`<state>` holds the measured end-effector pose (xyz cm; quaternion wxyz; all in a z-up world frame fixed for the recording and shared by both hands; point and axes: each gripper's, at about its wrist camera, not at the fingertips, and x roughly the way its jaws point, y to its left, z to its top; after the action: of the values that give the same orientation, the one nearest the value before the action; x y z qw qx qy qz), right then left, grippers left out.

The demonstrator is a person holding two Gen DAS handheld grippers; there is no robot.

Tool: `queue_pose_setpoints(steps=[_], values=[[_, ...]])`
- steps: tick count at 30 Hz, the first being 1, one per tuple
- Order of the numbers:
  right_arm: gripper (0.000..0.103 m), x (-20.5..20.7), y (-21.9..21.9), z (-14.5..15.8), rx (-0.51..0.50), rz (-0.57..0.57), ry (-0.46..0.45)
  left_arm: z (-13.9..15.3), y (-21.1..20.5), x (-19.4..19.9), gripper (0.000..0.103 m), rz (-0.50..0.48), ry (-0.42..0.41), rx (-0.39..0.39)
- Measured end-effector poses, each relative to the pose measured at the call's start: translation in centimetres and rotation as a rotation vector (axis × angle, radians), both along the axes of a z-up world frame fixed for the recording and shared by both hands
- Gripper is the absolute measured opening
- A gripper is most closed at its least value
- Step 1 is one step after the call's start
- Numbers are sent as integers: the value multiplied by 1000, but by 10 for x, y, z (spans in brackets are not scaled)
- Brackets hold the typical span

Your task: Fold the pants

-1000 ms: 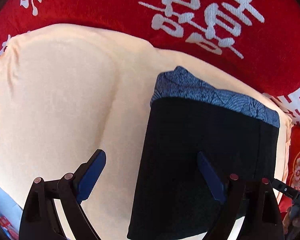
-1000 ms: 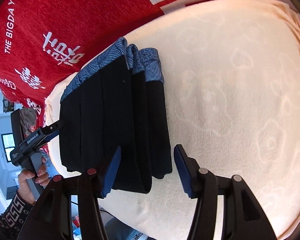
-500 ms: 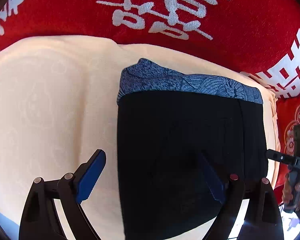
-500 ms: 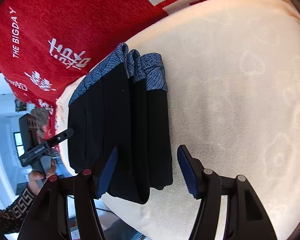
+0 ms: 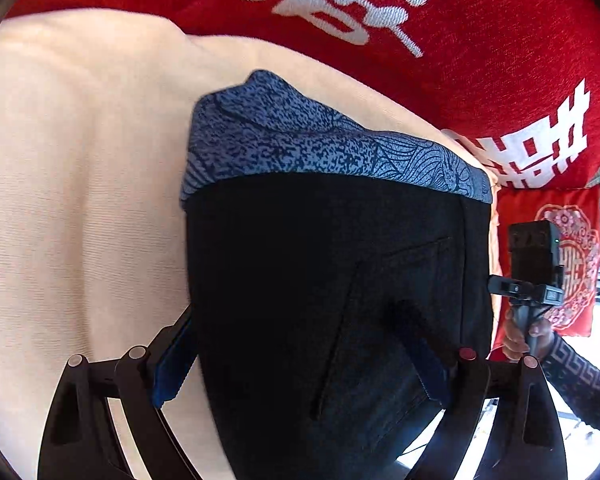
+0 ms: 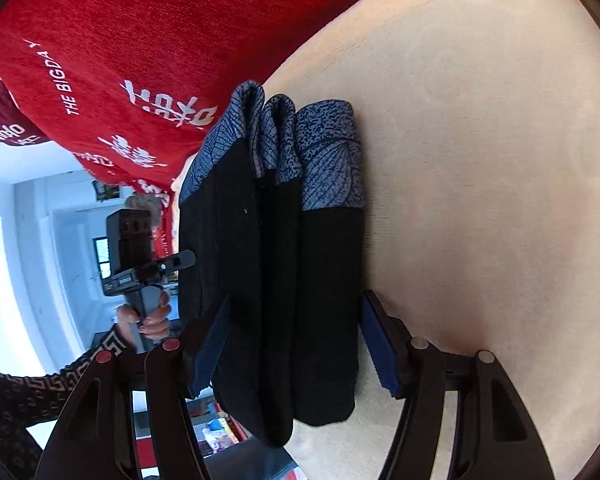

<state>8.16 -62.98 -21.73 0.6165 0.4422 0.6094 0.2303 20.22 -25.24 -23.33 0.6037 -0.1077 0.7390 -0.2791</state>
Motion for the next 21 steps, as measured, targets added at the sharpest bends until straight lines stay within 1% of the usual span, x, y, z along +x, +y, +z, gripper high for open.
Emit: queue_pose_setpoints(steps=[2, 5, 6, 7, 8, 9, 11, 12, 14, 16, 21], values=[[69, 7, 3, -3, 15, 2, 0, -2, -3, -1, 96, 7, -15, -12], [69, 13, 6, -5, 9, 0, 22, 2, -5, -5, 96, 12, -62, 7], [67, 14, 6, -5, 2, -1, 28, 4, -4, -6, 96, 20, -74, 16], [65, 14, 7, -3, -14, 1, 33, 6, -4, -7, 93, 26, -86, 23], [60, 14, 8, -2, -33, 2, 37, 10, -4, -10, 86, 32, -98, 22], [55, 13, 9, 2, -44, -4, 36, 16, -4, -13, 84, 36, -119, 26], [49, 11, 9, 7, -40, -21, 32, 25, -4, -16, 77, 33, -149, 45], [46, 10, 9, 12, -35, -32, 25, 29, -4, -18, 76, 36, -159, 55], [43, 7, 12, 18, -14, -48, 20, 38, -1, -19, 70, 46, -175, 61], [42, 2, 13, 27, 1, -68, 10, 49, 0, -20, 67, 50, -189, 52], [42, -19, 22, 56, 3, -91, -11, 81, 4, -31, 67, 20, -226, 27]])
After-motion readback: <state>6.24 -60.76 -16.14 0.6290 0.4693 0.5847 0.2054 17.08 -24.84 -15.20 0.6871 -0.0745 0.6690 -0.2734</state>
